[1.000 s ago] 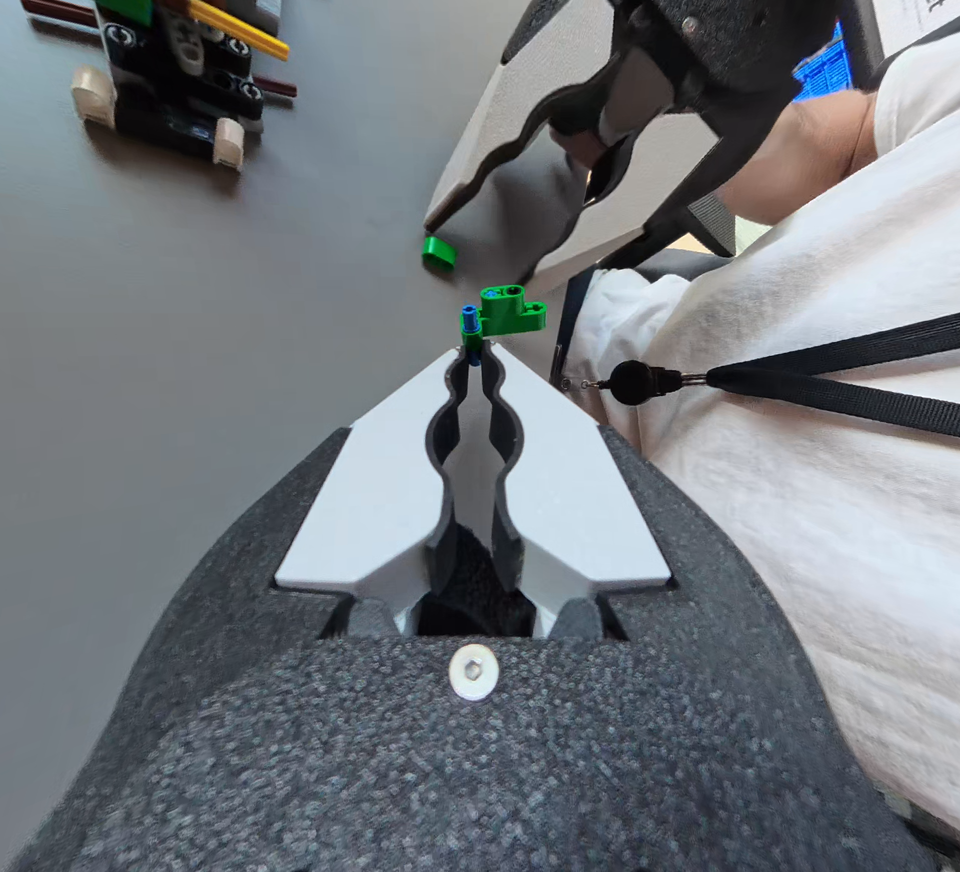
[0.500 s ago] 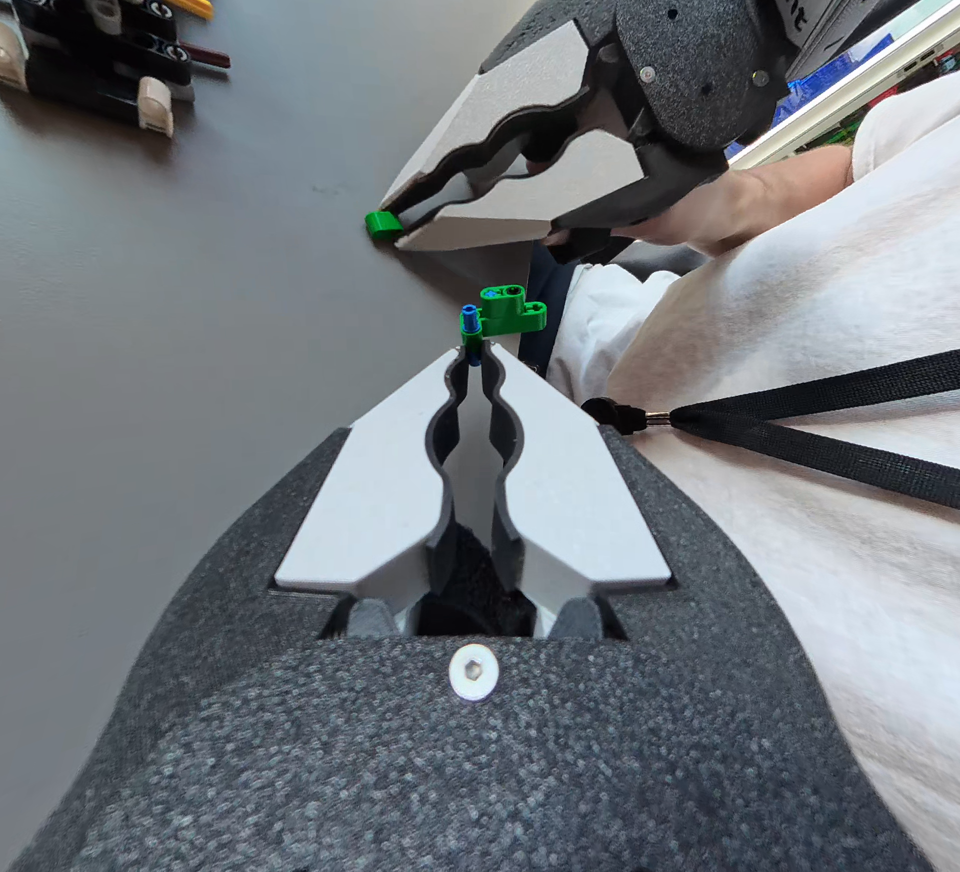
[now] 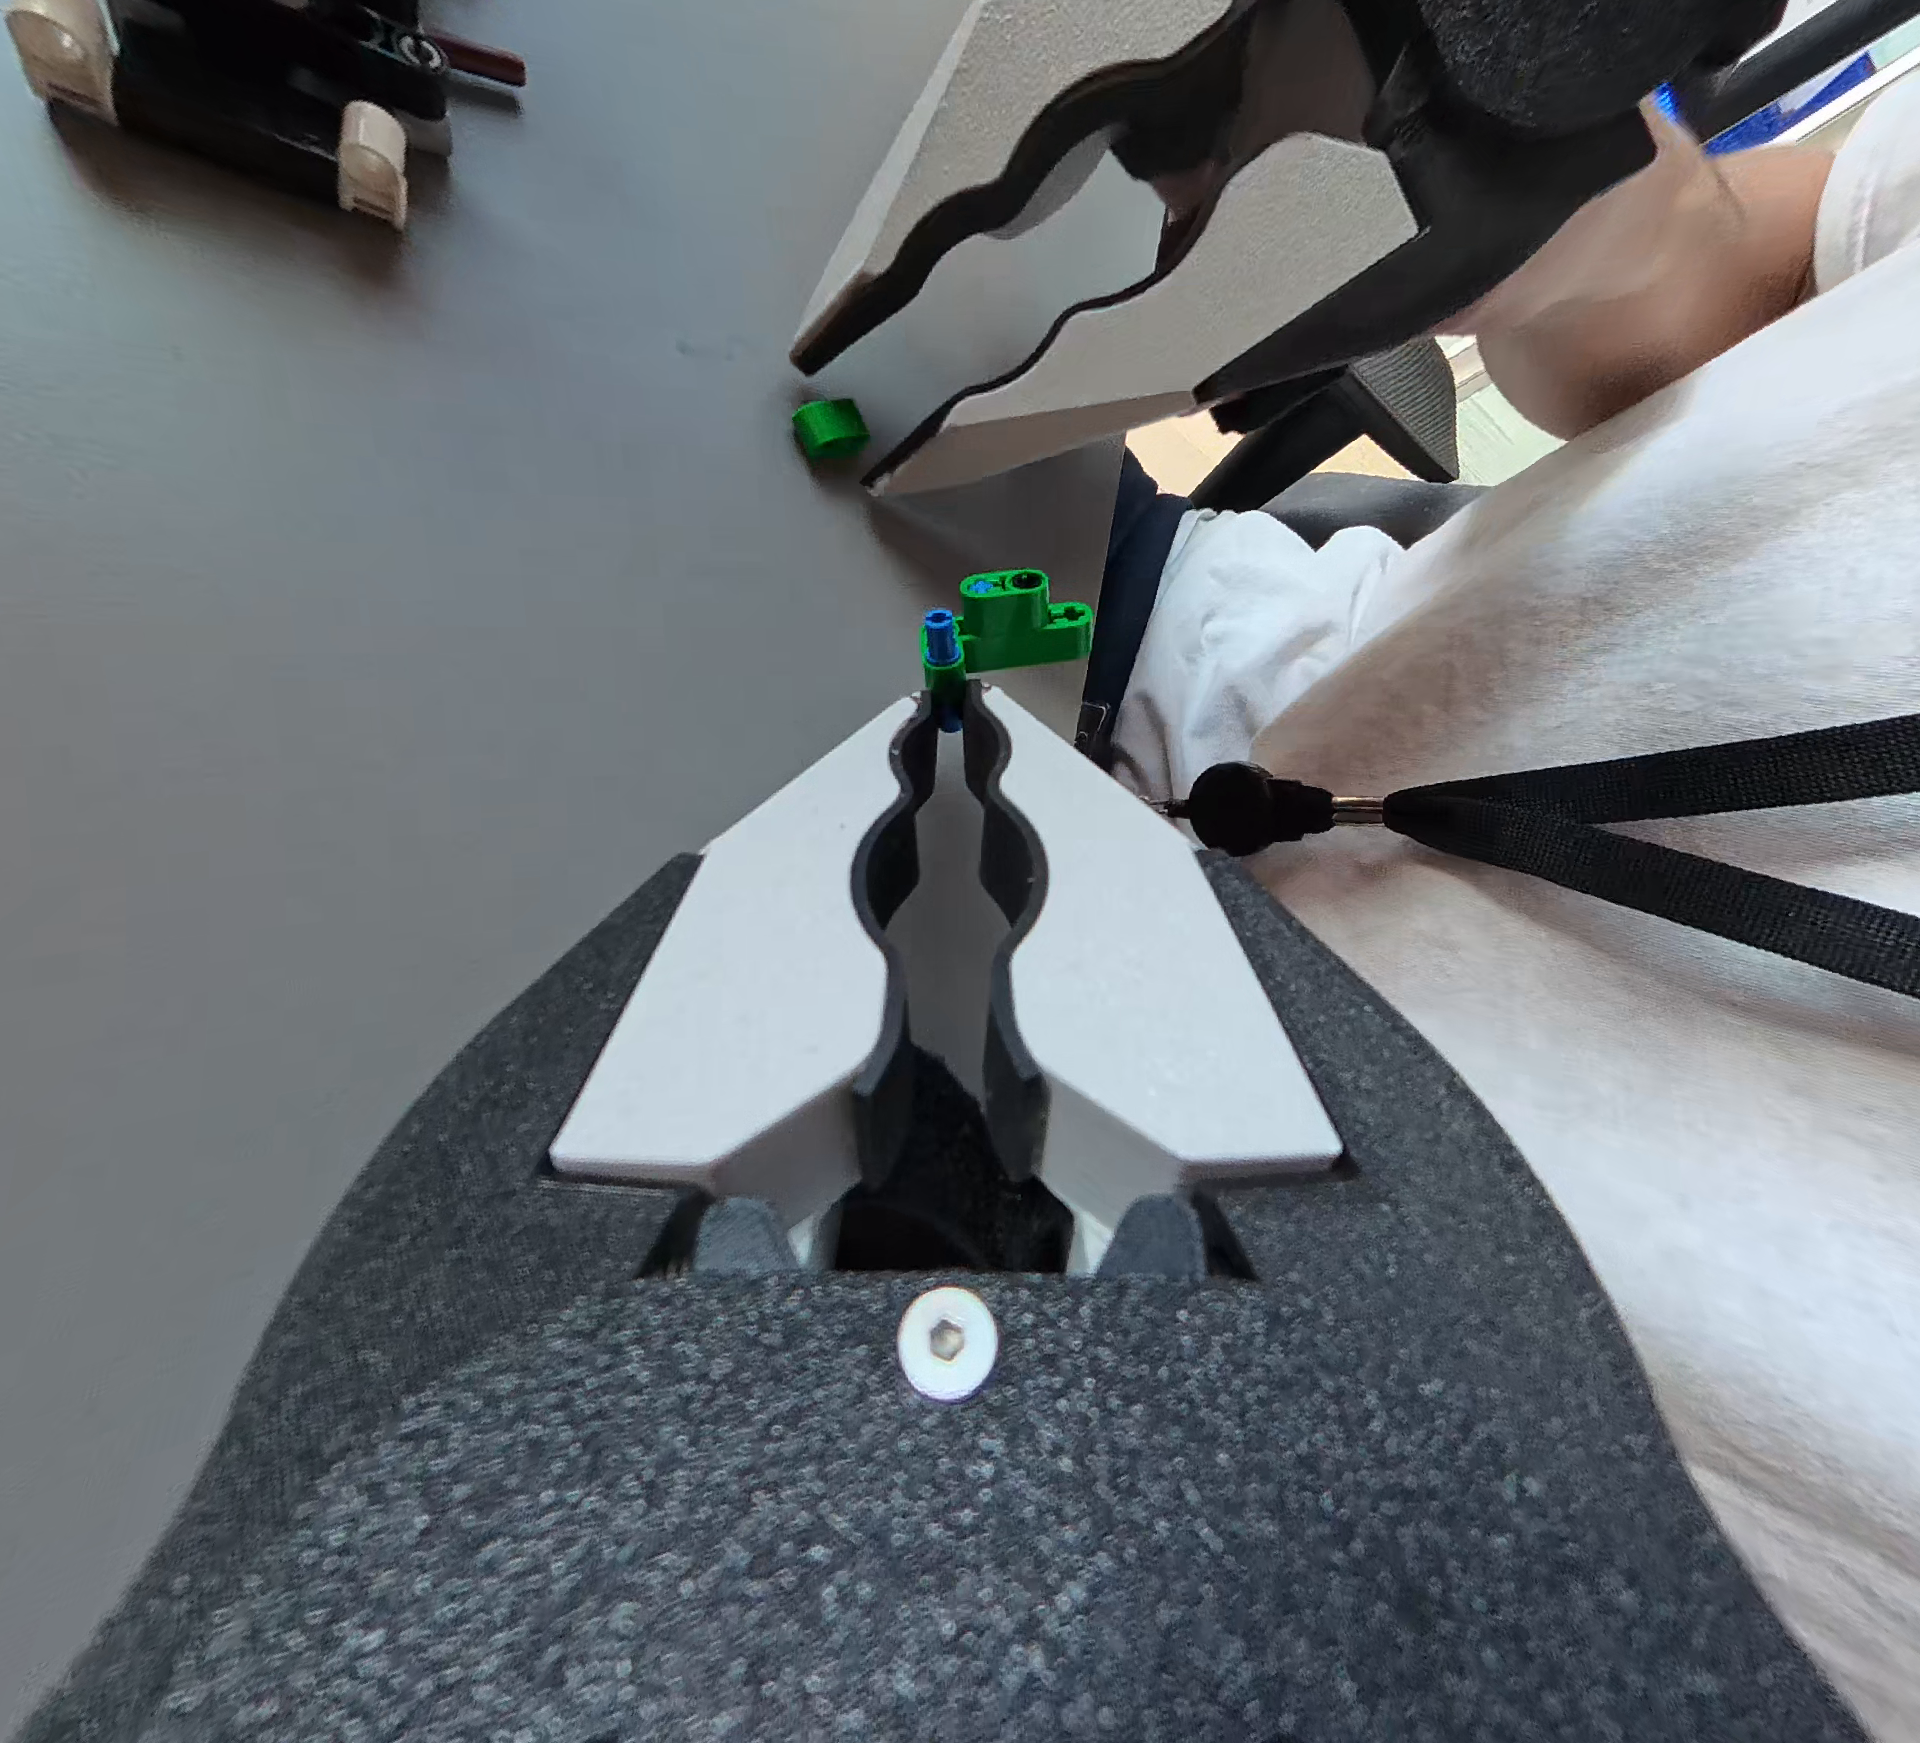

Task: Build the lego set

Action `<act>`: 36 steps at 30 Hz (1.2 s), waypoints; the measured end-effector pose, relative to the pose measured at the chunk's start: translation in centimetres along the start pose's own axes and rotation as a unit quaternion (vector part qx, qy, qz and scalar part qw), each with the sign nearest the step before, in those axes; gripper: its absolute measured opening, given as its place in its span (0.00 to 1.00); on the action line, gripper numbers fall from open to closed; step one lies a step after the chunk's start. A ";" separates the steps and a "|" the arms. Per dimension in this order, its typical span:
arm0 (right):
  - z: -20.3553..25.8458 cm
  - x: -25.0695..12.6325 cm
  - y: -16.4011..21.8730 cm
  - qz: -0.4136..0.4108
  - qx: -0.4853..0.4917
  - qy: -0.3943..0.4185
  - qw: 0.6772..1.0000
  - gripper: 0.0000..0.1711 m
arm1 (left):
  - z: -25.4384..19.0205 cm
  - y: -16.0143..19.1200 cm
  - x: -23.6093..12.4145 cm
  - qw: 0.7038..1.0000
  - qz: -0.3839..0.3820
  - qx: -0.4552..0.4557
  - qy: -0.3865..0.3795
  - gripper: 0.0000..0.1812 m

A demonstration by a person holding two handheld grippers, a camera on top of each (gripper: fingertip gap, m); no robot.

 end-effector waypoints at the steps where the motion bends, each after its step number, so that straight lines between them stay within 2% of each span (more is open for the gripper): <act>1: 0.0 0.1 -0.3 0.016 -0.003 -0.004 1.000 0.13 | 0.0 0.0 0.0 1.000 0.000 0.000 -0.001 0.02; 7: -0.1 0.6 -1.6 0.085 -0.027 0.020 0.996 0.10 | -0.1 0.2 -0.1 1.000 -0.001 -0.001 0.004 0.02; 12: 0.0 0.7 -1.9 0.088 -0.038 0.016 0.995 0.04 | 0.0 0.1 -0.2 1.000 -0.005 -0.003 0.007 0.02; 14: -0.4 0.0 -2.6 0.026 -0.032 0.009 0.999 0.04 | -0.1 -0.2 -0.4 0.999 -0.022 -0.003 0.024 0.02; 16: -1.0 -1.4 -3.8 -0.111 0.006 -0.046 0.993 0.04 | -0.6 -0.7 -0.8 0.996 -0.061 -0.007 0.071 0.02; 18: -1.1 -2.8 -4.6 -0.275 0.050 -0.167 0.946 0.04 | -1.2 -1.5 -1.4 0.984 -0.111 0.000 0.138 0.01; 20: -1.5 -3.9 -5.0 -0.416 0.108 -0.254 0.866 0.04 | -1.8 -2.2 -2.1 0.965 -0.155 -0.002 0.211 0.01; 21: -1.5 -4.2 -5.1 -0.451 0.126 -0.303 0.830 0.04 | -2.0 -2.4 -2.2 0.957 -0.172 0.003 0.234 0.01; 24: -1.1 -3.7 -5.2 -0.490 0.154 -0.371 0.774 0.03 | -2.4 -3.4 -2.6 0.927 -0.222 -0.015 0.303 0.01; 29: -0.4 -3.3 -5.6 -0.503 0.172 -0.439 0.724 0.04 | -3.4 -4.3 -2.6 0.900 -0.246 -0.023 0.360 0.01; 36: -0.6 -3.3 -5.0 -0.505 0.182 -0.472 0.700 0.04 | -3.4 -4.4 -2.7 0.897 -0.254 -0.026 0.362 0.01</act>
Point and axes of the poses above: each gripper's, where its closed fingertips meet, x out along the fingers, y out of its underside, z = x × y across the jaws, the point moved 8 cm from there along -x, back along the fingers, and after that the axes turned 1 degree about -x, right-handed, at the moved point
